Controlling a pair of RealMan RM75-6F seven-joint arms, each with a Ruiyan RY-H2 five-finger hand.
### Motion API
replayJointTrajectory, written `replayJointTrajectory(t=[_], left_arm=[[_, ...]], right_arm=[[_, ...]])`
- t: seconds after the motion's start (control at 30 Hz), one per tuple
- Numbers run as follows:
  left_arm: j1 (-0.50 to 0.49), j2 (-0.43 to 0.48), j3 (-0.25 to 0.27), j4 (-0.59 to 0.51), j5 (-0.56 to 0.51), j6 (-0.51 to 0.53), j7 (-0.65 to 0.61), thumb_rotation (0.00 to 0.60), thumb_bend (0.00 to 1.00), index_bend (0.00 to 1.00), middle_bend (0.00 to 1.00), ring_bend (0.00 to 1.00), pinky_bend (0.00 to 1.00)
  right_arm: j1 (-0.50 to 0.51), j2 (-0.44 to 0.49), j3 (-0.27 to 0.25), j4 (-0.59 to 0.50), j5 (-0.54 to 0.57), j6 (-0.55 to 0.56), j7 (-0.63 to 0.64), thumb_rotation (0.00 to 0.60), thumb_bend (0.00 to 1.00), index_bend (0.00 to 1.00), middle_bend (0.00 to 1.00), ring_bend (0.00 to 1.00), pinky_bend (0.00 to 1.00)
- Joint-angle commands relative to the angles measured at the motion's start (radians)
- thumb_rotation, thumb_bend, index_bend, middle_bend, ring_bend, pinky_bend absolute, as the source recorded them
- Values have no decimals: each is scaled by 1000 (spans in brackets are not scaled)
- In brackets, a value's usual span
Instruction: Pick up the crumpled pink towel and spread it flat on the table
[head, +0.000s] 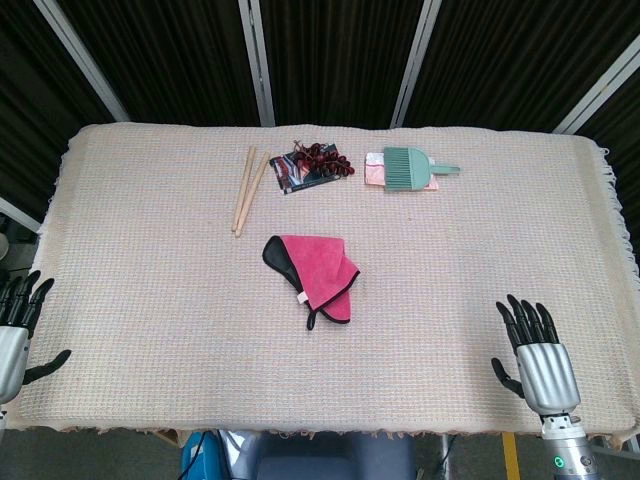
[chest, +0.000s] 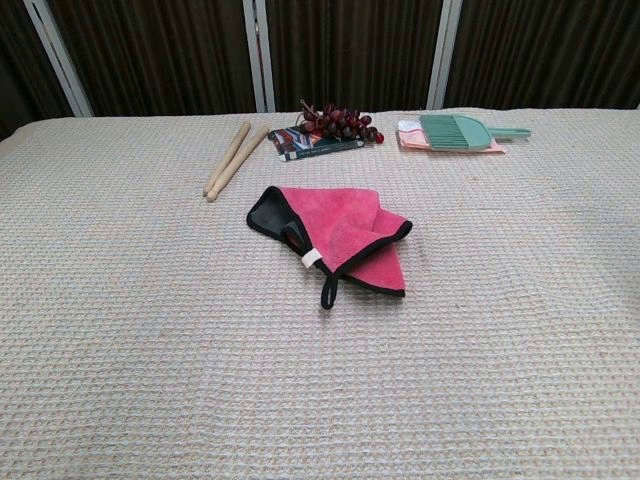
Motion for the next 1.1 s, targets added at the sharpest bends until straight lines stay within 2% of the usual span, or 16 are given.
replayJointTrajectory(t=[0.03,0.37,0.53,0.6,0.77,0.97,1.1], left_arm=[[-3,-2,1,-1,4,-4,4,600,0,0,0,0,3],[-7,-8,2,7,1,-16,8,600,0,0,0,0,3],[-12,-15,-6,10,-5,-18,9,600,0,0,0,0,3],[-15,-20,-7,14,-2,-19,15,600,0,0,0,0,3],[-20,-36,-15,28,-10,-22,27,600,0,0,0,0,3],[-23,-45,-25,47,-28,-24,20,600,0,0,0,0,4],[-25,-51,-31,59,-38,-27,21,600,0,0,0,0,4]], right_arm=[[-3,-1,3,2,-1,0,2,600,320,0,0,0,0],[7,-13,20,10,-29,-10,19,600,320,0,0,0,0],[60,-48,57,12,-65,-42,48,600,320,0,0,0,0],[100,-66,78,5,-80,-79,35,600,320,12,1,0,0],[205,-132,146,-14,-81,-186,-27,600,319,134,52,31,14],[318,-237,220,10,-12,-328,-98,600,319,141,59,42,16],[371,-316,250,49,25,-381,-114,600,319,141,61,51,16]])
